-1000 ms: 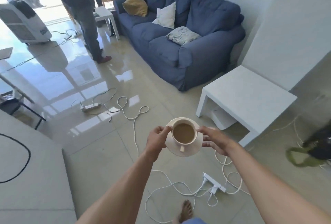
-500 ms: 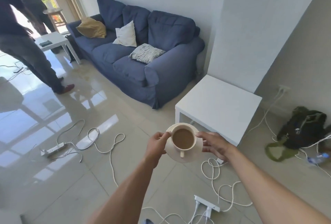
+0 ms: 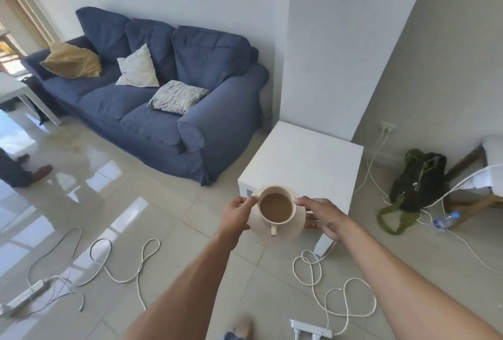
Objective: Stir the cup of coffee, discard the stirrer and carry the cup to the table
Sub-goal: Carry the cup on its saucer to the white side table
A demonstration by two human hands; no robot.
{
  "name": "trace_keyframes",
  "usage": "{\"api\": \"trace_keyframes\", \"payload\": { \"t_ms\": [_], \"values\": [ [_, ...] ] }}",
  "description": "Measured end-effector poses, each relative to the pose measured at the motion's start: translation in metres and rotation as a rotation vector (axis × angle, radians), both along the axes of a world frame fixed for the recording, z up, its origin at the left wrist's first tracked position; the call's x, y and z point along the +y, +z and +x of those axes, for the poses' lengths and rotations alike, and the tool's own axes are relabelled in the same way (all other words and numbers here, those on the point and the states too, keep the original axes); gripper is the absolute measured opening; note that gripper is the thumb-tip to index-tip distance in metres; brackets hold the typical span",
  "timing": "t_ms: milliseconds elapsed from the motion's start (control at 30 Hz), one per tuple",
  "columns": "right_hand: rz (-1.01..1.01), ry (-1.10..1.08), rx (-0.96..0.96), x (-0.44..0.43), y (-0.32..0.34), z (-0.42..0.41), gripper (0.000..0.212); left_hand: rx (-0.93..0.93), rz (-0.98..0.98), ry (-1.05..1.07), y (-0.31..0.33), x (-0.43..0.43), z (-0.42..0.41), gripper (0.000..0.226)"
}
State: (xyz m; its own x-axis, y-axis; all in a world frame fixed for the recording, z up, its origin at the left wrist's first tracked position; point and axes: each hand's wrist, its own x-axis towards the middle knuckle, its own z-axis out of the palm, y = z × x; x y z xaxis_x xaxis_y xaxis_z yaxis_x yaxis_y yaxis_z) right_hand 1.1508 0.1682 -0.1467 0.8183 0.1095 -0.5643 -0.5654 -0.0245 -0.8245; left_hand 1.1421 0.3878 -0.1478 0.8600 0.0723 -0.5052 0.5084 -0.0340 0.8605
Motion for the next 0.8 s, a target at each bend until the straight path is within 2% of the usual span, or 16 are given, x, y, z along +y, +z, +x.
{"api": "trace_keyframes", "payload": {
  "t_ms": [67, 267, 433, 600, 800],
  "values": [
    [0.010, -0.039, 0.003, -0.001, 0.000, 0.016, 0.019, 0.000, -0.014, -0.027, 0.000, -0.001, 0.023, 0.026],
    [0.018, -0.108, 0.010, -0.002, 0.004, 0.065, 0.015, 0.000, -0.008, -0.109, 0.009, 0.002, 0.088, 0.049],
    [0.025, -0.188, 0.019, -0.003, 0.010, 0.101, 0.015, -0.001, 0.019, -0.186, 0.016, -0.002, 0.143, 0.034],
    [0.017, -0.269, 0.003, -0.010, 0.015, 0.127, 0.015, -0.020, 0.029, -0.257, 0.021, -0.013, 0.187, 0.049],
    [0.002, -0.330, 0.013, -0.033, 0.015, 0.154, 0.014, -0.006, -0.005, -0.327, 0.017, -0.039, 0.228, 0.023]
  ]
}}
